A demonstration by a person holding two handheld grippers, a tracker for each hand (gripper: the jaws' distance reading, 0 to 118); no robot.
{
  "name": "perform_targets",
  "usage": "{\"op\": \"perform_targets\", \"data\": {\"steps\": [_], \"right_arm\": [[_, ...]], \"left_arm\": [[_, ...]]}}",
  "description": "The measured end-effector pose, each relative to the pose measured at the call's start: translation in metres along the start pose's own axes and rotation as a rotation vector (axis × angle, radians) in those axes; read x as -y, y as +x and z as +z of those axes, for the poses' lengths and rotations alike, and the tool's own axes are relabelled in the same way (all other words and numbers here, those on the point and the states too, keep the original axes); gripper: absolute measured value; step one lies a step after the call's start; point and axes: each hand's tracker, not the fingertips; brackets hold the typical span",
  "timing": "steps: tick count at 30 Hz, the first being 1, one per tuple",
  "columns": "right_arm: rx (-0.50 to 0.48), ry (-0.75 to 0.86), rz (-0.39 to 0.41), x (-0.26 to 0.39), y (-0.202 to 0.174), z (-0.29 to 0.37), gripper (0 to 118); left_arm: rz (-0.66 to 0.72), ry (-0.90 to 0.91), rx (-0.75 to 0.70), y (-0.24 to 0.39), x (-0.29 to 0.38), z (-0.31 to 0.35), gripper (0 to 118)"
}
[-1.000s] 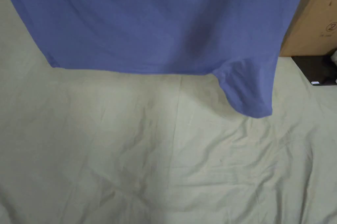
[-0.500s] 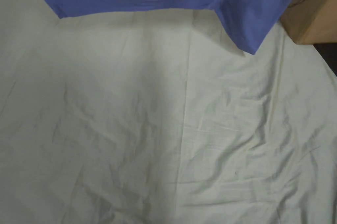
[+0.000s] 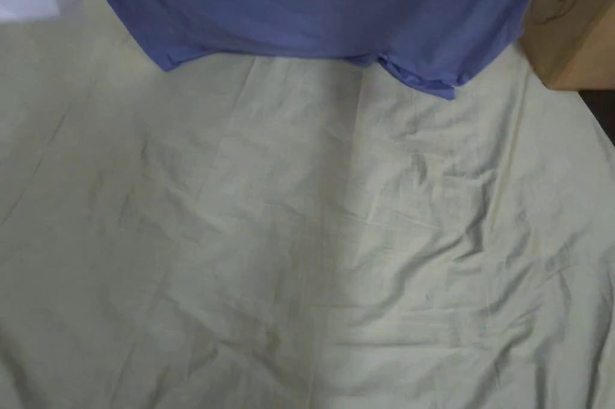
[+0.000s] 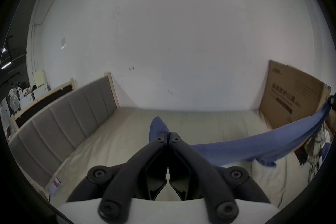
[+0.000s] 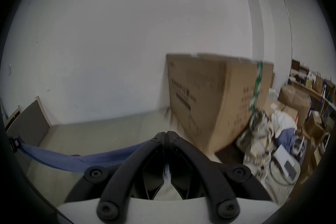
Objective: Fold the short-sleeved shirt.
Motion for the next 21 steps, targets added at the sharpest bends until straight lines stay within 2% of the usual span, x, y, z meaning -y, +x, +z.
{"op": "perform_targets", "data": {"steps": [2, 5, 10, 12, 14, 21], "right_arm": [[-0.012, -0.064, -0.027, 0.037, 0.015, 0.006, 1], [-0.038, -0.142, -0.024, 0.099, 0.034, 0.03, 1], [-0.105, -0.267, 0.063, 0.195, 0.067, 0.078, 1], [-0.114, -0.316, 0.026, 0.23, 0.083, 0.096, 1], [-0.121, -0.351, 0.027, 0.259, 0.095, 0.114, 1], [-0.154, -0.43, 0.049, 0.323, 0.125, 0.176, 1]], "left_arm": [[0.021, -0.035, 0.024, -0.004, 0.037, 0.014, 0], [0.056, -0.103, 0.048, -0.015, 0.098, 0.039, 0], [0.117, -0.21, 0.073, -0.036, 0.207, 0.096, 0], [0.158, -0.263, 0.064, -0.046, 0.252, 0.119, 0], [0.207, -0.306, 0.06, -0.055, 0.288, 0.14, 0], [0.224, -0.38, 0.042, -0.071, 0.352, 0.205, 0]]}}
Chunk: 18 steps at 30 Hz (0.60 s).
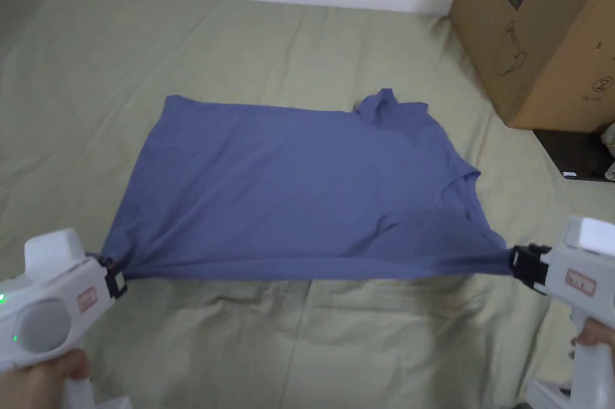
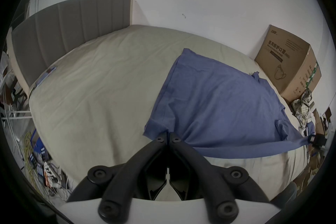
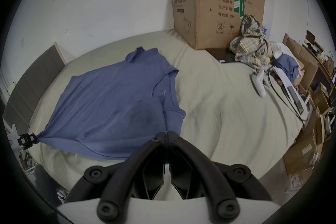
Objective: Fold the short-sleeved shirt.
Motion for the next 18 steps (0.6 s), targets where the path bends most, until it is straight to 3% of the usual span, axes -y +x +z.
{"op": "perform_targets", "data": {"steps": [8, 9, 10, 11, 12, 13, 14, 18], "right_arm": [[-0.027, -0.082, -0.017, 0.053, 0.01, 0.037, 2], [-0.028, -0.083, -0.015, 0.056, 0.011, 0.039, 8], [-0.033, -0.089, -0.015, 0.059, 0.011, 0.041, 24], [-0.034, -0.096, -0.011, 0.061, 0.011, 0.043, 65], [-0.027, -0.098, -0.006, 0.06, 0.012, 0.044, 93], [-0.008, -0.091, 0.002, 0.059, 0.013, 0.047, 106], [0.007, -0.09, 0.012, 0.055, 0.014, 0.05, 107], [0.049, 0.013, 0.065, 0.031, 0.013, 0.076, 108]], "left_arm": [[0.036, -0.07, -0.026, -0.017, 0.024, 0.037, 1], [0.039, -0.069, -0.025, -0.018, 0.025, 0.039, 11], [0.037, -0.073, -0.032, -0.02, 0.025, 0.041, 21], [0.034, -0.076, -0.036, -0.022, 0.025, 0.043, 47], [0.032, -0.075, -0.055, -0.023, 0.025, 0.044, 71], [0.035, -0.074, -0.062, -0.028, 0.023, 0.046, 92], [0.044, -0.068, -0.067, -0.031, 0.021, 0.049, 111], [0.058, 0.086, -0.075, -0.038, -0.005, 0.075, 115]]}}
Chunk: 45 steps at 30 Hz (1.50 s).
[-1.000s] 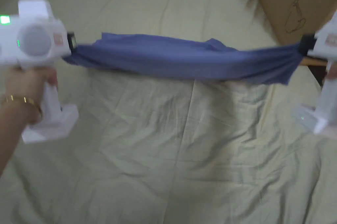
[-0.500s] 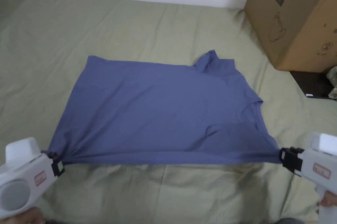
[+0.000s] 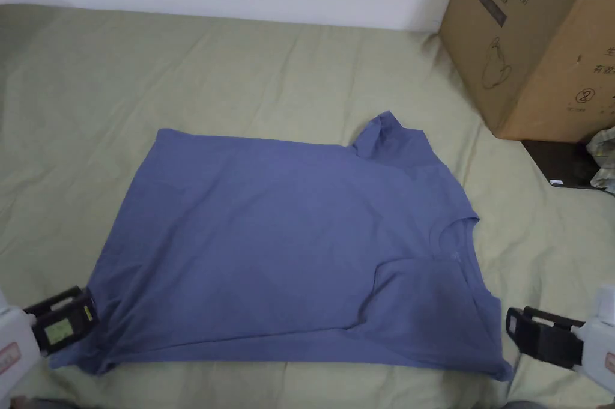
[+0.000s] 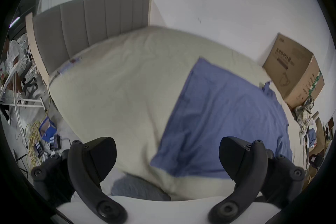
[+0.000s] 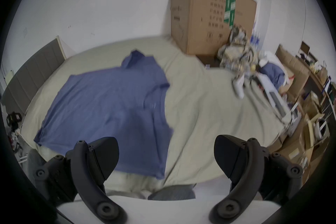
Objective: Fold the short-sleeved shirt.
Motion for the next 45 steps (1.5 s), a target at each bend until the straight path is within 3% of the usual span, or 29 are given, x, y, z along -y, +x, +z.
{"op": "perform_targets", "data": {"steps": [4, 10, 14, 16, 18, 20, 21, 23, 33, 37, 39, 40, 41, 43, 44, 45], "right_arm": [[0.02, 0.176, 0.029, -0.034, -0.01, 0.03, 108], [-0.024, 0.457, 0.045, -0.062, -0.052, 0.062, 109], [-0.067, 0.512, 0.045, -0.064, -0.077, 0.064, 104], [-0.062, 0.526, 0.045, -0.065, -0.088, 0.063, 93], [-0.08, 0.531, 0.033, -0.064, -0.092, 0.058, 57], [-0.093, 0.526, 0.021, -0.063, -0.096, 0.056, 0], [-0.091, 0.527, 0.02, -0.061, -0.098, 0.053, 0], [-0.055, 0.536, 0.004, -0.058, -0.102, 0.05, 0], [-0.076, 0.524, -0.018, -0.056, -0.092, 0.038, 0], [-0.078, 0.515, 0.002, -0.056, -0.094, 0.039, 0], [-0.081, 0.506, 0.008, -0.055, -0.093, 0.037, 0], [-0.081, 0.501, 0.009, -0.055, -0.092, 0.035, 0], [-0.082, 0.495, 0.011, -0.055, -0.093, 0.035, 0], [-0.08, 0.485, 0.016, -0.054, -0.093, 0.032, 0], [-0.079, 0.482, 0.018, -0.053, -0.093, 0.031, 0], [-0.08, 0.475, 0.017, -0.053, -0.094, 0.031, 0]], "left_arm": [[-0.075, 0.194, 0.028, 0.017, -0.034, 0.025, 116], [-0.283, 0.446, 0.063, 0.07, -0.053, 0.044, 116], [-0.304, 0.512, 0.112, 0.096, -0.047, 0.047, 111], [-0.279, 0.521, 0.163, 0.104, -0.045, 0.048, 93], [-0.284, 0.521, 0.178, 0.109, -0.043, 0.046, 43], [-0.304, 0.516, 0.185, 0.114, -0.041, 0.044, 6], [-0.31, 0.513, 0.192, 0.115, -0.04, 0.043, 0], [-0.308, 0.504, 0.213, 0.116, -0.038, 0.041, 0], [-0.304, 0.436, 0.247, 0.107, -0.041, 0.03, 0], [-0.267, 0.308, 0.227, 0.092, -0.051, 0.02, 0], [-0.26, 0.197, 0.216, 0.082, -0.056, 0.013, 22], [-0.254, 0.15, 0.21, 0.074, -0.058, 0.008, 43], [-0.251, 0.106, 0.199, 0.066, -0.059, 0.002, 74], [-0.249, 0.019, 0.166, 0.052, -0.054, -0.009, 110], [-0.249, -0.02, 0.154, 0.045, -0.051, -0.014, 118], [-0.248, -0.05, 0.12, 0.036, -0.046, -0.02, 118]]}}
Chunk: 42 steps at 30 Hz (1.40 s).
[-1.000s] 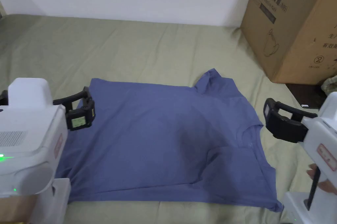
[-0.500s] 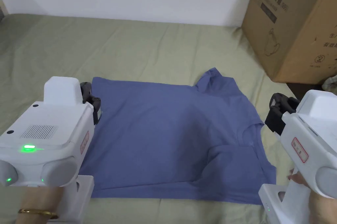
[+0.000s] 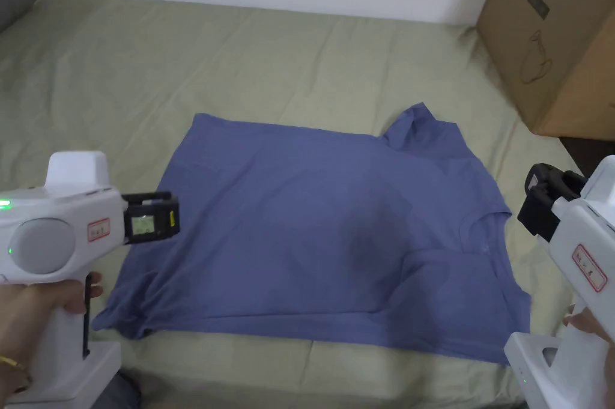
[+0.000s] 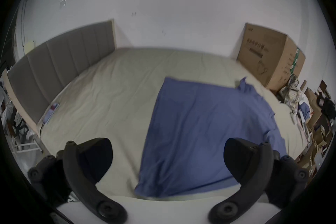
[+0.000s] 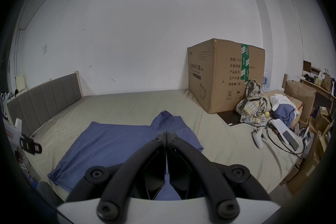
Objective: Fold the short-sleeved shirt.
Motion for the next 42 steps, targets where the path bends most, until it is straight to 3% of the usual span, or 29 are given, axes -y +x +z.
{"op": "perform_targets", "data": {"steps": [8, 10, 13, 14, 16, 17, 18, 26, 27, 28, 29, 30, 31, 32, 33, 34, 35, 38, 39, 40, 42], "right_arm": [[-0.004, -0.05, -0.005, 0.009, -0.003, -0.006, 0], [0.0, -0.06, 0.003, 0.01, -0.004, -0.007, 0], [0.003, -0.067, 0.012, 0.01, -0.004, -0.008, 0], [0.005, -0.07, 0.014, 0.01, -0.004, -0.008, 0], [0.01, -0.071, 0.019, 0.009, -0.003, -0.009, 0], [0.013, -0.072, 0.023, 0.009, -0.003, -0.009, 0], [0.015, -0.073, 0.027, 0.009, -0.003, -0.009, 0], [0.024, -0.132, 0.045, 0.009, 0.012, -0.011, 0], [-0.126, -0.231, -0.023, 0.01, 0.01, -0.011, 0], [-0.111, -0.283, -0.014, 0.011, 0.017, -0.016, 0], [-0.116, -0.316, -0.018, 0.014, 0.022, -0.019, 13], [-0.128, -0.386, -0.028, 0.019, 0.029, -0.023, 42], [-0.046, -0.448, -0.04, 0.027, 0.04, -0.027, 82], [-0.051, -0.483, -0.056, 0.033, 0.044, -0.031, 114], [-0.062, -0.559, -0.051, 0.042, 0.051, -0.036, 117], [-0.069, -0.633, -0.045, 0.052, 0.057, -0.042, 116], [-0.43, -0.643, -0.179, 0.056, 0.046, -0.038, 116], [-0.374, -0.756, -0.139, 0.085, 0.056, -0.045, 115], [-0.066, -0.812, 0.048, 0.1, 0.073, -0.053, 111], [-0.056, -0.846, 0.056, 0.107, 0.071, -0.052, 104], [-0.046, -0.867, 0.046, 0.121, 0.075, -0.053, 72]], "left_arm": [[0.024, -0.375, -0.133, -0.03, 0.057, -0.058, 118], [0.039, -0.424, -0.131, -0.035, 0.069, -0.065, 108], [0.102, -0.437, -0.128, -0.038, 0.079, -0.071, 77], [0.127, -0.434, -0.121, -0.038, 0.082, -0.072, 58], [0.165, -0.419, -0.093, -0.036, 0.084, -0.073, 39], [0.15, -0.414, -0.103, -0.036, 0.084, -0.07, 14], [0.118, -0.402, -0.1, -0.033, 0.081, -0.068, 0], [0.11, -0.264, -0.073, -0.025, 0.062, -0.042, 0], [0.123, -0.236, -0.063, -0.023, 0.059, -0.036, 0], [0.131, -0.224, -0.057, -0.022, 0.055, -0.032, 0], [0.144, -0.202, -0.049, -0.024, 0.053, -0.026, 0], [0.161, -0.184, -0.039, -0.024, 0.05, -0.022, 0], [0.185, -0.173, -0.03, -0.024, 0.047, -0.019, 0], [0.204, -0.161, -0.021, -0.024, 0.045, -0.016, 0], [0.222, -0.153, -0.009, -0.028, 0.044, -0.014, 0], [0.233, -0.153, -0.006, -0.029, 0.043, -0.013, 0], [0.238, -0.15, -0.004, -0.029, 0.042, -0.013, 0], [0.236, -0.15, -0.013, -0.028, 0.041, -0.012, 0], [0.233, -0.151, -0.015, -0.028, 0.041, -0.012, 0], [0.232, -0.152, -0.015, -0.028, 0.041, -0.013, 0], [0.23, -0.156, -0.018, -0.026, 0.041, -0.013, 0]]}}
